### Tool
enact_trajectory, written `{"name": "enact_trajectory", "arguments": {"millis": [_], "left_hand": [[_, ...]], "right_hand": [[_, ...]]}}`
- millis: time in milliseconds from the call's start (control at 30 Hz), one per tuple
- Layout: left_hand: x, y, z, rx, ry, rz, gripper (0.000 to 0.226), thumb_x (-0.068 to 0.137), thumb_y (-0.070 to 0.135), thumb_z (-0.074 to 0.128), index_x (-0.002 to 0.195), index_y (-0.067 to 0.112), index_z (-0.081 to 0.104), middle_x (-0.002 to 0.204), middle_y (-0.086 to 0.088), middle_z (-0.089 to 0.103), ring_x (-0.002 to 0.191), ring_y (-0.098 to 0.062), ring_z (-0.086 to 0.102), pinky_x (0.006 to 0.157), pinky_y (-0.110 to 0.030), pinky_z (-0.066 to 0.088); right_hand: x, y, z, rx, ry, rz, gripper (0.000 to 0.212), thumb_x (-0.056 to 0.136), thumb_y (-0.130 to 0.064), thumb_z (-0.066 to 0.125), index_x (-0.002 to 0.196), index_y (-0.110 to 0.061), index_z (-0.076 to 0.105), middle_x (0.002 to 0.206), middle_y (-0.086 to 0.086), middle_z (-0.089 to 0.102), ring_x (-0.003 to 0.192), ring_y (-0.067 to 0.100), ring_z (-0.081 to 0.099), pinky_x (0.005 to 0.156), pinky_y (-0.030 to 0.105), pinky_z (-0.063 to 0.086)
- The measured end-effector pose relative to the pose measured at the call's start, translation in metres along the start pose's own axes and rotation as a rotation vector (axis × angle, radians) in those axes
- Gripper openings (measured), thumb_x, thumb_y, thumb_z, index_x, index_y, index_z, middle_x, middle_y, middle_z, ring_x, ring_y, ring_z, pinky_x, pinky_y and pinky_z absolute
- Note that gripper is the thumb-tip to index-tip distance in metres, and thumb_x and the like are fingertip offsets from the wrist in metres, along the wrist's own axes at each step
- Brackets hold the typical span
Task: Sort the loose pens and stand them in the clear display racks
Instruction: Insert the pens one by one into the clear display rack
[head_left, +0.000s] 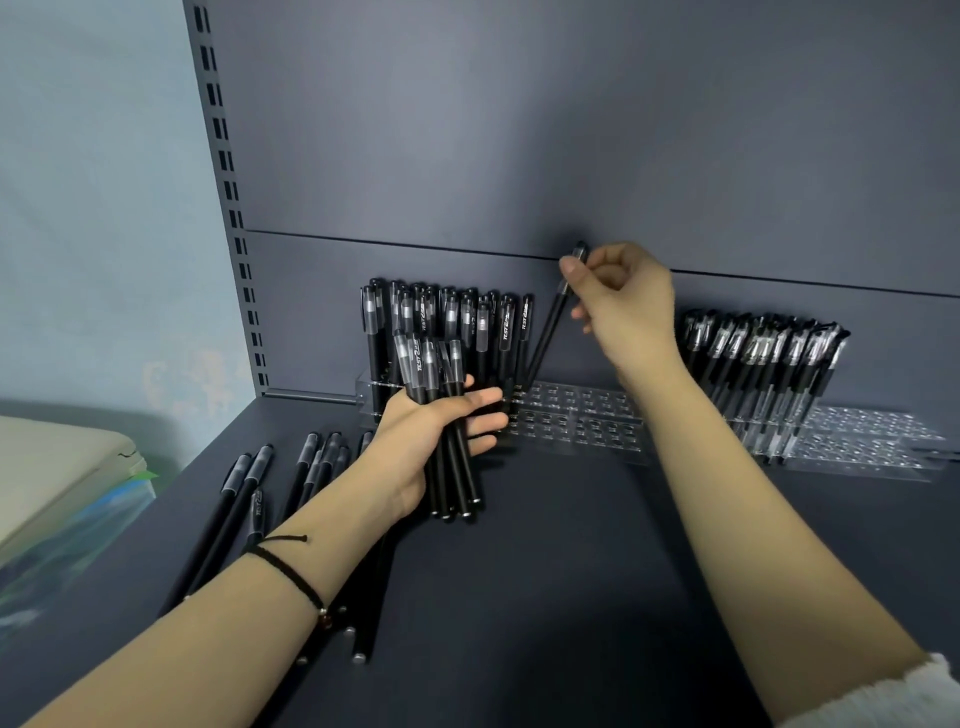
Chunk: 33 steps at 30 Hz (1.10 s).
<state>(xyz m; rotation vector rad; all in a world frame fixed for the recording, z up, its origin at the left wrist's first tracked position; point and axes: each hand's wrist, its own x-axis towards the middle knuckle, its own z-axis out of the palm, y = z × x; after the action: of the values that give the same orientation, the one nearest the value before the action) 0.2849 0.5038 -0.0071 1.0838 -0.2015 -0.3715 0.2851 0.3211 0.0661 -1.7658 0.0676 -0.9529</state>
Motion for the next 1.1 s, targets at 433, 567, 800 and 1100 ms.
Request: {"name": "enact_trajectory", "arguments": {"millis": [433, 567, 800, 1100], "left_hand": [[0.0, -0.003, 0.003, 0.084, -0.042, 0.018, 0.019, 0.089, 0.001, 0.064, 0.107, 0.006, 0.061, 0.095, -0.009, 0.076, 0.075, -0.019, 0.074, 0.067, -0.029, 0.061], [0.0, -0.003, 0.002, 0.105, -0.048, 0.028, 0.014, 0.091, 0.001, 0.061, 0.105, 0.002, 0.064, 0.099, -0.007, 0.076, 0.078, -0.019, 0.075, 0.069, -0.029, 0.061], [-0.001, -0.002, 0.001, 0.101, -0.054, 0.014, 0.017, 0.09, 0.001, 0.062, 0.107, -0.002, 0.064, 0.097, -0.006, 0.076, 0.079, -0.019, 0.075, 0.067, -0.028, 0.061], [-0.001, -0.003, 0.001, 0.125, -0.069, 0.011, 0.02, 0.089, 0.002, 0.063, 0.109, -0.001, 0.065, 0.096, -0.007, 0.076, 0.079, -0.019, 0.075, 0.065, -0.027, 0.06]], "right_hand": [[-0.008, 0.009, 0.01, -0.188, 0.083, -0.162, 0.025, 0.087, -0.028, 0.07, 0.076, -0.031, 0.048, 0.066, -0.008, 0.058, 0.056, 0.011, 0.058, 0.057, 0.019, 0.043], [-0.007, 0.005, 0.009, -0.254, 0.046, -0.182, 0.02, 0.085, -0.03, 0.072, 0.082, -0.022, 0.054, 0.067, -0.012, 0.057, 0.062, 0.004, 0.053, 0.057, 0.014, 0.041], [-0.004, 0.003, 0.004, -0.279, 0.015, -0.184, 0.019, 0.084, -0.028, 0.073, 0.081, -0.02, 0.056, 0.065, -0.013, 0.055, 0.059, 0.0, 0.051, 0.059, 0.015, 0.041], [-0.01, 0.024, 0.013, -0.439, -0.127, -0.162, 0.02, 0.084, -0.034, 0.073, 0.086, -0.02, 0.058, 0.074, -0.009, 0.061, 0.072, 0.012, 0.058, 0.068, 0.029, 0.048]]}}
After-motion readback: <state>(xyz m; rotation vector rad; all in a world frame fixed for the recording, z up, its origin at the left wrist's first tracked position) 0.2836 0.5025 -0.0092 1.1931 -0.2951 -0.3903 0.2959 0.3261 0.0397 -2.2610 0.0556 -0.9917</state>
